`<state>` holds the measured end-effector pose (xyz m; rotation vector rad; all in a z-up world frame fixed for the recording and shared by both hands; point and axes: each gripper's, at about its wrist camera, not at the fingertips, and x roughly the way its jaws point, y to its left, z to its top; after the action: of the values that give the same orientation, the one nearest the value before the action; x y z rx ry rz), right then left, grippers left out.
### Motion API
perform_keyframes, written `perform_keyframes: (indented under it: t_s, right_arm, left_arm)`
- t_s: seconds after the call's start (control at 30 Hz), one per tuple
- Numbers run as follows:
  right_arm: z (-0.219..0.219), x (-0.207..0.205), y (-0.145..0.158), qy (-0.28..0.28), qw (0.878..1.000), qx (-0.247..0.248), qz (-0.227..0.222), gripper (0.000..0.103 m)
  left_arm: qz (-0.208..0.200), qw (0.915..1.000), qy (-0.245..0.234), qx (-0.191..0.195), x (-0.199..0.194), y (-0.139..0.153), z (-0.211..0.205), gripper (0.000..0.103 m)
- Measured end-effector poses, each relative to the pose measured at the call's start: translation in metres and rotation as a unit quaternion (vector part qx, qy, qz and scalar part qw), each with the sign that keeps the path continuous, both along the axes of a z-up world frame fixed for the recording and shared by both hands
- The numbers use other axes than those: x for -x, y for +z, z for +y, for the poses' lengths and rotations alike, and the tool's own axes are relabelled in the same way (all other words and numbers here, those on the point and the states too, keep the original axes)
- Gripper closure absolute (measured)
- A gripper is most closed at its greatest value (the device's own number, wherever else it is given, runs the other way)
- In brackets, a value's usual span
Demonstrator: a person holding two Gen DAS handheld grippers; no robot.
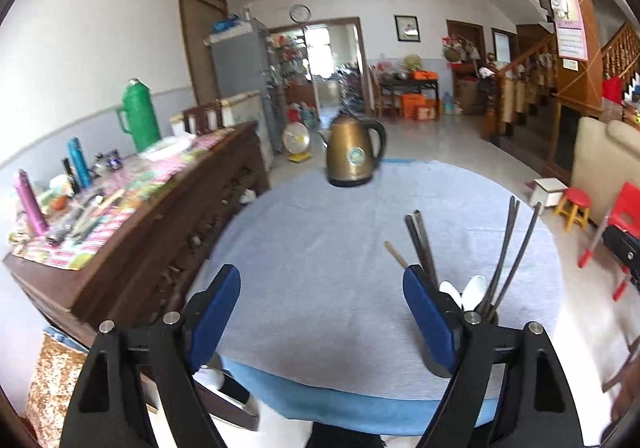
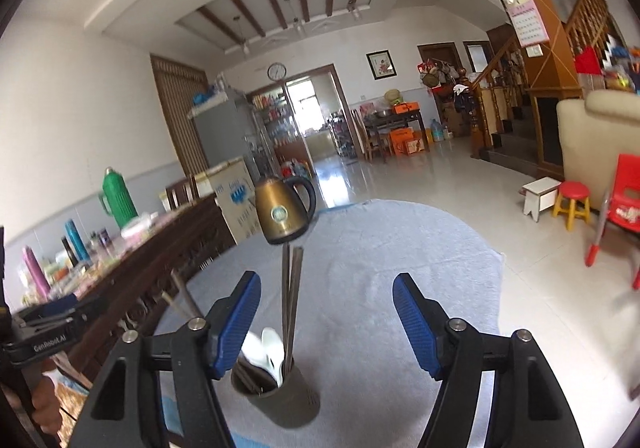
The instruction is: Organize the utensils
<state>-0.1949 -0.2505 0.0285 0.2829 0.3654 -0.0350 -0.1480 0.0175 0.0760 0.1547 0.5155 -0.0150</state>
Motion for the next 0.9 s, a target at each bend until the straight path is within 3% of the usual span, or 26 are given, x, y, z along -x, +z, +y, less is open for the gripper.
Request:
perform_keyframes:
  t_s: [0.2,0.43,0.6,0.9]
  right_arm:
    - [0.021,0.021,0.008,0.015,0.999,0.018,0.028,0.031]
    - [0.035,0.032,-0.002,0.022,0.997,0.02,0.074,0.028]
    - [0.042,0.036,-0.01,0.024,0.995,0.013,0.1,0.027]
    - [0.057,0.04,-0.006,0.028,0.994,0.009,0.104,0.027]
  left_arm:
    - [-0.003,0.9999,0.013,0.002,0.016,0.004,0.014,0.016]
    - [-0.001,0.9985,0.054,-0.009,0.022,-0.005,0.033,0.012]
    - [0.002,0.9984,0.054,-0.015,0.036,-0.01,0.036,0.011]
    - [-0.014,0.9987,0.046,-0.016,0.055,-0.003,0.032,0.011]
